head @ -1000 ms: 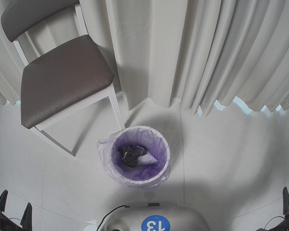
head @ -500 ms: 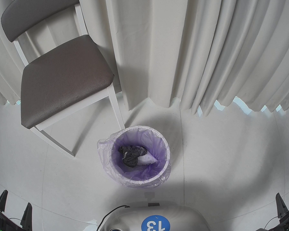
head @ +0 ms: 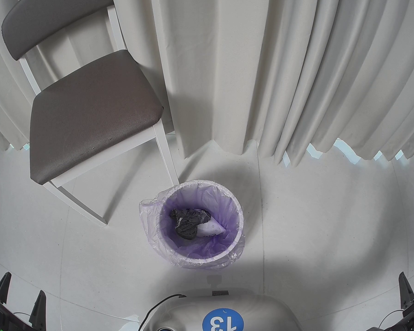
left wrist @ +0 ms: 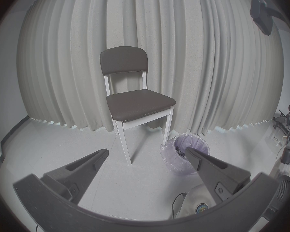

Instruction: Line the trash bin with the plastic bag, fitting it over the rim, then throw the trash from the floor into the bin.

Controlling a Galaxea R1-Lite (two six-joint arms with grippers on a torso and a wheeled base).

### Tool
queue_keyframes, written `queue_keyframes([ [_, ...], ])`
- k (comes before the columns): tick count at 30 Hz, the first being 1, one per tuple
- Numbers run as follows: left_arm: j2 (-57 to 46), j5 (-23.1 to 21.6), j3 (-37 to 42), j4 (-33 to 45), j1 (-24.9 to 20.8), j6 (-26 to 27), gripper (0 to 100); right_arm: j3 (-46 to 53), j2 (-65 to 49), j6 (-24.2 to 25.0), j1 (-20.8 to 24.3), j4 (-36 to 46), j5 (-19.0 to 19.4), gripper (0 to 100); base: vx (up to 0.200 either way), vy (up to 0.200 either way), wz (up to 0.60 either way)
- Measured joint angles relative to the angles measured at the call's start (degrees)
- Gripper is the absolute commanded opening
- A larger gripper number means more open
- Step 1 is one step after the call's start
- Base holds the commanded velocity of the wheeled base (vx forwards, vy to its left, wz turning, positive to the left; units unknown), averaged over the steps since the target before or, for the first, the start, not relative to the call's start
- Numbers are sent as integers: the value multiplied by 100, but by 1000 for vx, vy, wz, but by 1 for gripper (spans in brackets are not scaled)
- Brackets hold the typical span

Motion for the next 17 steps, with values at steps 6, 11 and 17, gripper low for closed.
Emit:
queue_keyframes([
  [6, 0, 0, 0, 0, 0, -2, 100, 0, 0, -30, 0, -2, 4, 100, 0, 0, 0],
  [11, 0, 0, 0, 1, 0, 0, 100, 0, 0, -71, 0, 11, 4, 100, 0, 0, 0],
  [17, 0, 0, 0, 0, 0, 0, 100, 0, 0, -46, 0, 9, 11, 100, 0, 0, 0],
])
